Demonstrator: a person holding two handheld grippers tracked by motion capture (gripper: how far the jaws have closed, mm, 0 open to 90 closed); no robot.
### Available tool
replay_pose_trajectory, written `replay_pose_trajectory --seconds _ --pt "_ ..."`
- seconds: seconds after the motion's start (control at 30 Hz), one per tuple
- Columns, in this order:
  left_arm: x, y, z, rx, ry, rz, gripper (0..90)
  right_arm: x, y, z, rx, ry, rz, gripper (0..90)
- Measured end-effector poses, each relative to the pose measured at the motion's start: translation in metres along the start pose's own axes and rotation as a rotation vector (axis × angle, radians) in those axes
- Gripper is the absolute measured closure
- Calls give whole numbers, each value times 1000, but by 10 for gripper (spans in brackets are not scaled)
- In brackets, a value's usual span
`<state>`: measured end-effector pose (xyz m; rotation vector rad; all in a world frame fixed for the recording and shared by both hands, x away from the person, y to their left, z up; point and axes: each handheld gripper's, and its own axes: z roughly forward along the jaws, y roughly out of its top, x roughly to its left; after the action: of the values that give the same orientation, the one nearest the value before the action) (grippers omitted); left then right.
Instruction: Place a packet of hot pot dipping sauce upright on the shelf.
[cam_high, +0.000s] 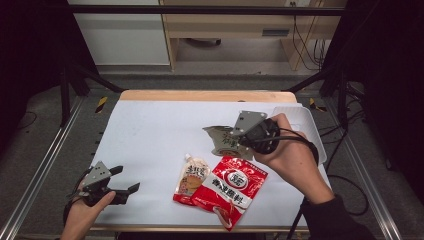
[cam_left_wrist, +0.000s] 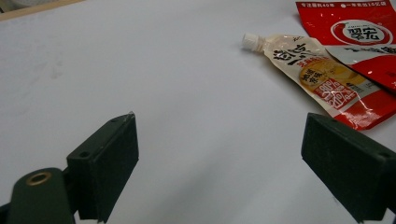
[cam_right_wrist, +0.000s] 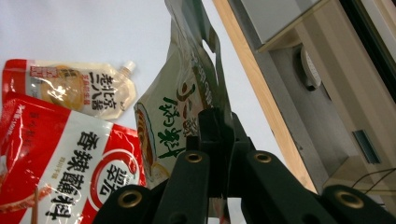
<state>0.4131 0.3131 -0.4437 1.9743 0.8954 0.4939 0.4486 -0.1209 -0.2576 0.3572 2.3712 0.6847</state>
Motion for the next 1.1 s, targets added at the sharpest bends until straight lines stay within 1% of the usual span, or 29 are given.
replay_pose_trajectory --seconds 0.07,0.1,0.27,0.3,0.33,0.47,0.5,0.57,0.6,0.63,0.7,0.8,0.83,0.87,0.9,0.97,1.1 --pt "1 -1 0 0 2 -5 109 -5 -8 -7 3 -14 14 900" --pt "1 -1 0 0 4 -7 109 -5 -8 -7 3 -14 14 900" --pt "2 -2 0 4 6 -10 109 -13 -23 -17 3 -35 44 900" --pt "2 -3 0 6 6 -12 109 -16 -29 -23 0 -43 61 900" --pt "2 -3 0 6 6 -12 109 -16 -29 -23 0 -43 61 900" --pt "3 -3 1 9 9 -13 108 -23 -41 -34 2 -66 82 900" --pt "3 -4 1 11 9 -13 109 -27 -48 -39 2 -76 93 900" --pt "3 -4 1 12 9 -13 109 -28 -51 -42 4 -82 97 900" --pt "3 -4 1 14 8 -11 109 -30 -58 -47 10 -92 106 900" --pt "3 -4 1 14 8 -11 109 -30 -58 -47 10 -92 106 900" --pt "3 -4 1 15 9 -12 109 -33 -65 -51 17 -102 115 900" --pt "2 -4 2 18 5 -10 109 -36 -77 -57 26 -114 139 900" --pt "1 -4 3 23 4 -3 109 -38 -84 -61 30 -123 150 900" --pt "1 -4 3 23 4 -3 109 -38 -84 -61 30 -123 150 900" --pt "0 -4 4 24 2 1 109 -39 -90 -64 29 -128 163 900" --pt "0 -4 4 25 1 3 109 -41 -95 -66 31 -129 168 900" --pt "1 -4 4 24 5 -2 109 -42 -102 -68 31 -129 179 900"
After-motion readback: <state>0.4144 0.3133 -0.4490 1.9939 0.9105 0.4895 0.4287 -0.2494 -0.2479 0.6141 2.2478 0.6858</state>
